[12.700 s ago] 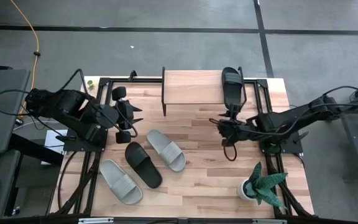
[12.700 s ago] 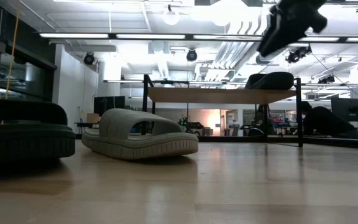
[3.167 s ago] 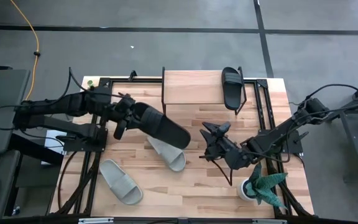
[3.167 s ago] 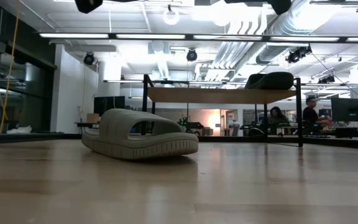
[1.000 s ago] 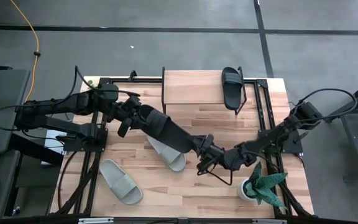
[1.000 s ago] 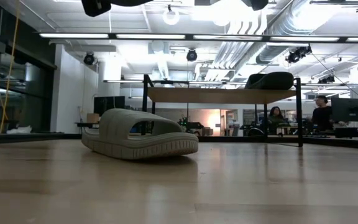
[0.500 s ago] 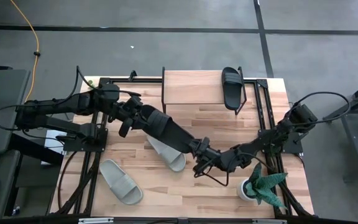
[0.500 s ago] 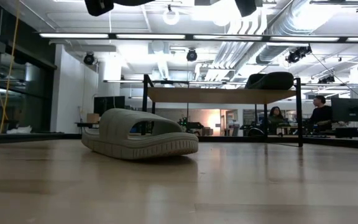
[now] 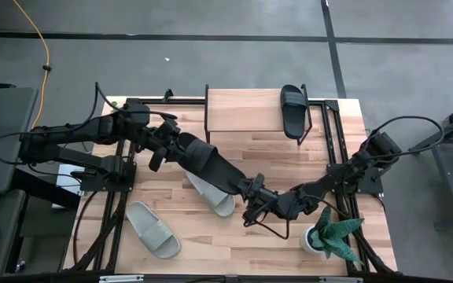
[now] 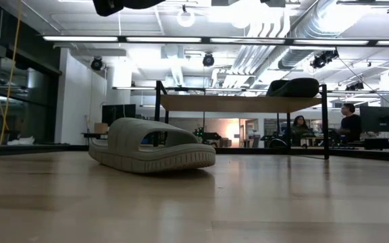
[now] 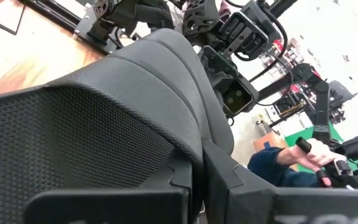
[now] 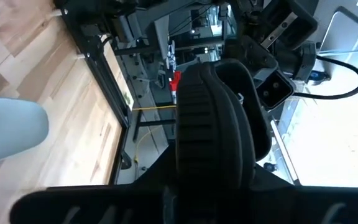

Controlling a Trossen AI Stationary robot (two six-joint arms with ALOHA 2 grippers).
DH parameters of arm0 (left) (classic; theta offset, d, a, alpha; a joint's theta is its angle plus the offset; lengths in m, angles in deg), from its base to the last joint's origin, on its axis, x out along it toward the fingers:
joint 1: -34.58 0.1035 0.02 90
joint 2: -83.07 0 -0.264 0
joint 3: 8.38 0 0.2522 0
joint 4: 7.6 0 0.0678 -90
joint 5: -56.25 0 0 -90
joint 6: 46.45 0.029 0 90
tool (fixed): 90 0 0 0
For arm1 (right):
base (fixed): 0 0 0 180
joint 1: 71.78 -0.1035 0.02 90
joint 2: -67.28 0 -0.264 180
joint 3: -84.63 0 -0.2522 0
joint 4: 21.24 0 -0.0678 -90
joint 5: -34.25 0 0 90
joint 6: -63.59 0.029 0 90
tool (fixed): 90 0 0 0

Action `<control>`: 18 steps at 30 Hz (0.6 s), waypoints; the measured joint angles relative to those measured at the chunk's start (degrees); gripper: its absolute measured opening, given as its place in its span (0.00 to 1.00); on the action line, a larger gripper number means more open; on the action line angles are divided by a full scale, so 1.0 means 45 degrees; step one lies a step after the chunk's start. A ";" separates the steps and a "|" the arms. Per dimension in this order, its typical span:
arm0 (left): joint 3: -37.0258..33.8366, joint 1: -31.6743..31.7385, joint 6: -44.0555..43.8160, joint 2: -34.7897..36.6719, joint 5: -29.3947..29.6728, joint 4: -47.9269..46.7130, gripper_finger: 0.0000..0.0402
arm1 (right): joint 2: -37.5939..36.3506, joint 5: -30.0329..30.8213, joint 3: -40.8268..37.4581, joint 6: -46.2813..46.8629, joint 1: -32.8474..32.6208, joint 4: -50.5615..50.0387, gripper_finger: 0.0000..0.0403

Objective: Pick and place slides into the shelf
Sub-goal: Put the left black slipper on the shelf

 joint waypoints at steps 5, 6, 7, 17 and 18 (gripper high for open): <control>0.0000 0.0000 0.0140 -0.0005 0.0037 0.0006 0.05 | 0.0000 0.0062 0.0086 0.0154 0.0000 -0.0157 0.10; 0.0000 0.0000 0.0163 -0.0005 0.0042 0.0001 0.06 | 0.0000 0.0064 0.0086 0.0204 0.0000 -0.0189 0.10; 0.0000 0.0000 0.0170 -0.0009 0.0047 0.0001 0.06 | 0.0000 0.0064 0.0086 0.0216 0.0000 -0.0201 0.10; 0.0000 0.0000 0.0625 -0.0019 0.0070 0.0013 0.07 | 0.0000 0.0140 0.0105 0.0449 0.0010 -0.0201 0.10; 0.0000 0.0000 0.0860 -0.0017 0.0079 0.0026 0.09 | 0.0000 0.0222 0.0105 0.0449 0.0010 -0.0210 0.10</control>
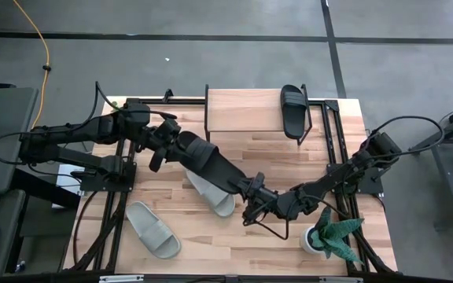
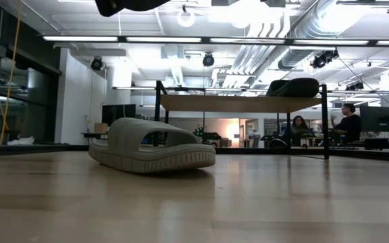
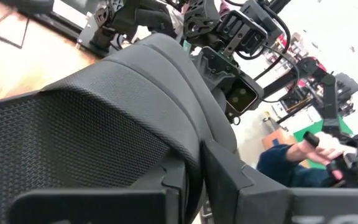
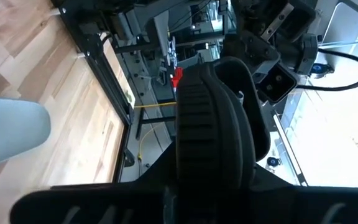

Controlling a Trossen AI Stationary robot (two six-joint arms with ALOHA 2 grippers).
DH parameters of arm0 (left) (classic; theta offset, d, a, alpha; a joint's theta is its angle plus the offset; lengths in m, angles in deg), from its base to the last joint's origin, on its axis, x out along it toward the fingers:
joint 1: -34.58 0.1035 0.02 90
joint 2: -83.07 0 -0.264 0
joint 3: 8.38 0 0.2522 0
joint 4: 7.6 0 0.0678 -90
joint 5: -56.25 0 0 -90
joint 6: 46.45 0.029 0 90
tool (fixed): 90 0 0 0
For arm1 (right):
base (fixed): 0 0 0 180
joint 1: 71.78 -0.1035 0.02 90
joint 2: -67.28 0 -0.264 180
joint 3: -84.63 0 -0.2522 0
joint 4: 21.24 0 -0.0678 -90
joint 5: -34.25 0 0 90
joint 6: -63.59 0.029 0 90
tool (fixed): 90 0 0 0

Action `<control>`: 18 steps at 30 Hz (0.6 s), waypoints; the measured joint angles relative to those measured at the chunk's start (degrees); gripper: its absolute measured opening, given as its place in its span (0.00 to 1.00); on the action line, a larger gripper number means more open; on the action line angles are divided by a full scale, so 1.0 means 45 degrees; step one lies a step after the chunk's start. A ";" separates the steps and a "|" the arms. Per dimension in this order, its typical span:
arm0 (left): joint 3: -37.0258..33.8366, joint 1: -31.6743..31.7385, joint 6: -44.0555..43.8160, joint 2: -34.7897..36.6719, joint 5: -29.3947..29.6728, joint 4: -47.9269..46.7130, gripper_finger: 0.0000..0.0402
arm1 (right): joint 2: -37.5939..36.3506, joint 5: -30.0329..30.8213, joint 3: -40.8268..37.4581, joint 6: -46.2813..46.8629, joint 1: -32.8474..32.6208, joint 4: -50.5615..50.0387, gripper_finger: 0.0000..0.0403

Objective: Pick and place slides into the shelf
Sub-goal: Put the left black slipper on the shelf

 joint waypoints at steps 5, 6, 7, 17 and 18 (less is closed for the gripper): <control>0.0000 0.0000 0.0821 0.0002 0.0214 0.0014 0.18 | 0.0000 0.0299 0.0005 0.0085 0.0082 -0.0231 0.10; 0.0000 0.0000 0.1017 0.0002 0.0332 0.0019 0.21 | -0.0004 0.0313 0.0005 0.0243 0.0114 -0.0273 0.10; 0.0000 0.0000 0.1232 0.0002 0.0383 0.0015 0.24 | -0.0005 0.0313 0.0005 0.0337 0.0154 -0.0339 0.10; -0.0015 0.0000 0.2767 0.0232 0.1089 -0.0351 0.59 | -0.0029 0.0746 0.0045 0.0846 0.0579 -0.0428 0.10; -0.0019 -0.0005 0.2929 0.0318 0.1270 -0.0403 0.62 | -0.0029 0.0746 0.0049 0.0910 0.0628 -0.0416 0.10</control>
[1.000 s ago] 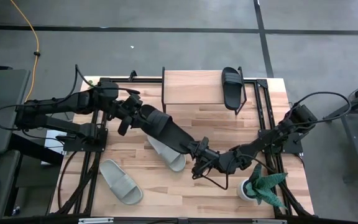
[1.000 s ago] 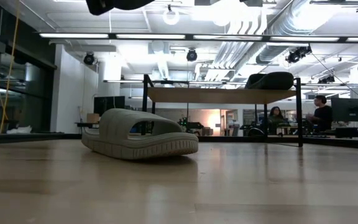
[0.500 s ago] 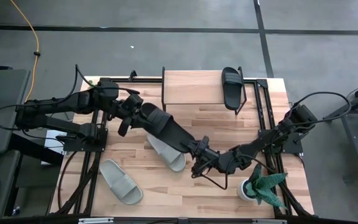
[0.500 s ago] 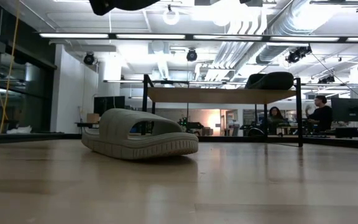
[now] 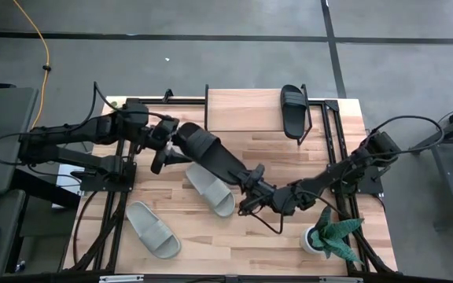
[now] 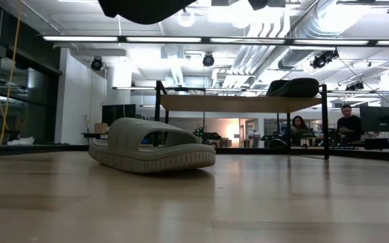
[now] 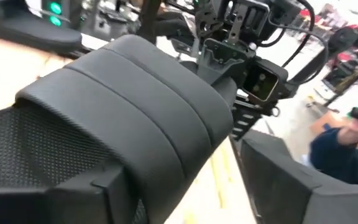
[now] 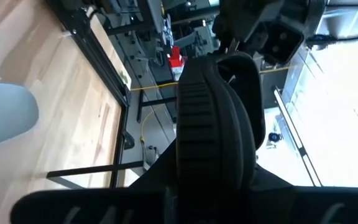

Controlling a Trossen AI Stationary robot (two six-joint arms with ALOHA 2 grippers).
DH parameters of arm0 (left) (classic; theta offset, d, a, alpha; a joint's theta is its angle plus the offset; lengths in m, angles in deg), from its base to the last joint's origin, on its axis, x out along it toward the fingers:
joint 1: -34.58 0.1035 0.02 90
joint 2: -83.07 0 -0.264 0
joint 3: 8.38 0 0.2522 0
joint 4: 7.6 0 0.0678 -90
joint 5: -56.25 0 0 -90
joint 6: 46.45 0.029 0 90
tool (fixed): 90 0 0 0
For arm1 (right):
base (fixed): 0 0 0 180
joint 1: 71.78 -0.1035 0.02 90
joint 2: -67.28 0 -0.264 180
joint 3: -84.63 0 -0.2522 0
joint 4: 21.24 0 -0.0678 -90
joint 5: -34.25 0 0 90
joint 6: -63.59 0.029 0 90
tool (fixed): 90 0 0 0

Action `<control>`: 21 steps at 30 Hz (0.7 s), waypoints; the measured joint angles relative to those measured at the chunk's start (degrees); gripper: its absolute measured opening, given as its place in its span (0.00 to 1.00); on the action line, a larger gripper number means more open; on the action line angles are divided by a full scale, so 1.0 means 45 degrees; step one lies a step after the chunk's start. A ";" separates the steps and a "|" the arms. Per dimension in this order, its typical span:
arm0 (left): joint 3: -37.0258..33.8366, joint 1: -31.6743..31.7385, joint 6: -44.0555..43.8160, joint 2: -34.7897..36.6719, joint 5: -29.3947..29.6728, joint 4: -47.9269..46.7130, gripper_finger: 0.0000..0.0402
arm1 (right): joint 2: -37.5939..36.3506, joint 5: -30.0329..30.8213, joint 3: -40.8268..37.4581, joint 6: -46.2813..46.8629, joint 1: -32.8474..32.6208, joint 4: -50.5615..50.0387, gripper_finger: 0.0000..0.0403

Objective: Pick and place slides into the shelf
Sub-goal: Put the left black slipper on the shelf

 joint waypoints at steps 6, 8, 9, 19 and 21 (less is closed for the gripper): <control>0.1056 -0.0005 0.1004 0.0200 0.1899 -0.1865 0.70 | -0.0008 0.0597 0.0005 0.0159 0.0225 -0.0001 0.10; 0.1655 -0.0005 0.1289 0.0224 0.2617 -0.2903 0.72 | -0.0024 0.0995 0.0005 0.0202 0.0246 0.0006 0.10; 0.1881 -0.0024 0.1423 0.0224 0.2948 -0.3374 0.72 | -0.0034 0.1330 0.0005 0.0218 0.0249 -0.0014 0.10; 0.2018 -0.0015 0.1740 0.0286 0.3736 -0.4937 0.70 | -0.0248 0.2509 0.0000 0.0736 0.0327 -0.0636 0.10; 0.1902 -0.0019 0.1940 0.0282 0.3730 -0.4910 0.69 | -0.0253 0.2482 -0.0005 0.0919 0.0383 -0.0920 0.10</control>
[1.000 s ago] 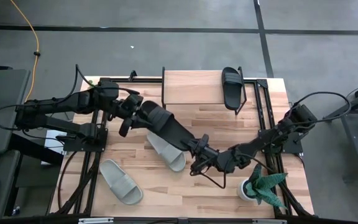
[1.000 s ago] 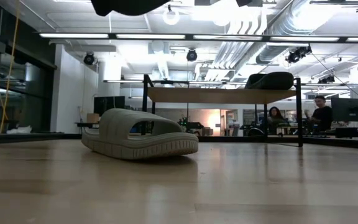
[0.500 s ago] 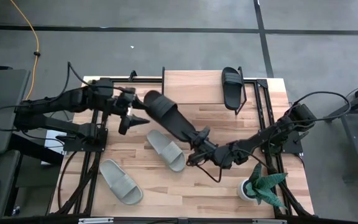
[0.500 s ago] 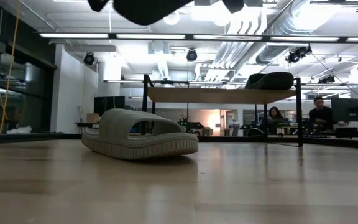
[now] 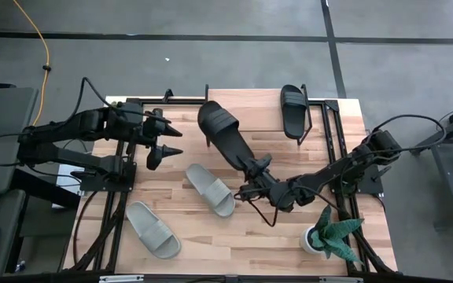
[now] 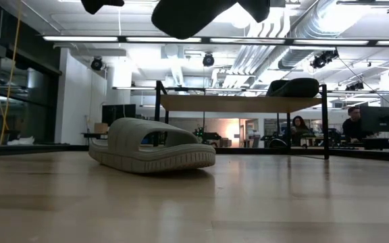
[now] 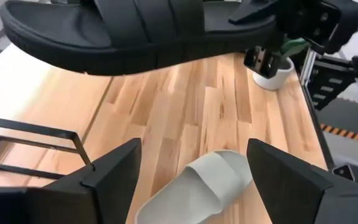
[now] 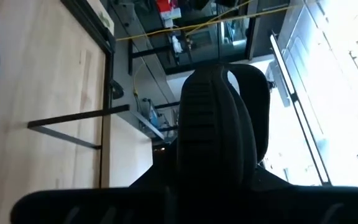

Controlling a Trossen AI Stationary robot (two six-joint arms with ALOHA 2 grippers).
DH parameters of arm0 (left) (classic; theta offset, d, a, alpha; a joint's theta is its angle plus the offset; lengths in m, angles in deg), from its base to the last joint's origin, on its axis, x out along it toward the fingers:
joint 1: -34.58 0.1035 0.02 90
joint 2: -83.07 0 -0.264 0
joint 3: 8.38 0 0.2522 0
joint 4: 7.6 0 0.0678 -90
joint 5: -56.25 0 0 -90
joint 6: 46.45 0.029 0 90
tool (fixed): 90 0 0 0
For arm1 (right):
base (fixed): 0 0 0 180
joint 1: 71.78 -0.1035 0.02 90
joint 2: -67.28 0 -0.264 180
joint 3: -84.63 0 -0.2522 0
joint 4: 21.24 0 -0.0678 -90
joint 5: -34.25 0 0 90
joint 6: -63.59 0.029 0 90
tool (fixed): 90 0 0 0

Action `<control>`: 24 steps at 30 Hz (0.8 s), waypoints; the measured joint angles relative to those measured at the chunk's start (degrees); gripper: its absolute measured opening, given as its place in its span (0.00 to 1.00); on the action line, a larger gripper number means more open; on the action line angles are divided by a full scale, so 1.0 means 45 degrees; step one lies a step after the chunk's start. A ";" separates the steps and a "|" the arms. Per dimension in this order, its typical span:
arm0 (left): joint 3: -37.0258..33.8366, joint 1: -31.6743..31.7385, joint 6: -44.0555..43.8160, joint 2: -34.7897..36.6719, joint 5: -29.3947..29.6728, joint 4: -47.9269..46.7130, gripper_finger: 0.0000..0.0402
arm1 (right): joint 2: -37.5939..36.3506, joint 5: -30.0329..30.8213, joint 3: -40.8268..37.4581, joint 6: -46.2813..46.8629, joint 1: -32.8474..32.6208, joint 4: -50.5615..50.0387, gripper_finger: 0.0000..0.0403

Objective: Pick and place slides into the shelf
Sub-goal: Put the left black slipper on the shelf

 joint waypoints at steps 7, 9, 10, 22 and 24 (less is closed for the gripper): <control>-0.0090 -0.0106 0.0356 0.0004 -0.0772 0.0443 0.65 | -0.0003 0.0315 -0.0019 0.0961 0.0390 -0.1010 0.09; -0.0090 -0.0332 0.0482 0.0000 -0.0796 0.0767 0.63 | -0.0104 0.0312 -0.0024 0.1368 0.0511 -0.1567 0.09; -0.0090 -0.0433 0.0597 0.0000 -0.0802 0.0912 0.63 | -0.0195 0.0269 -0.0024 0.1723 0.0575 -0.1943 0.09; -0.0090 -0.0734 0.0735 0.0000 -0.0573 0.1501 0.59 | -0.1752 -0.0112 -0.0969 0.5022 0.1287 -0.4614 0.09; -0.0090 -0.0739 0.0732 0.0000 -0.0423 0.1512 0.59 | -0.1934 -0.0177 -0.1261 0.5125 0.1475 -0.4624 0.09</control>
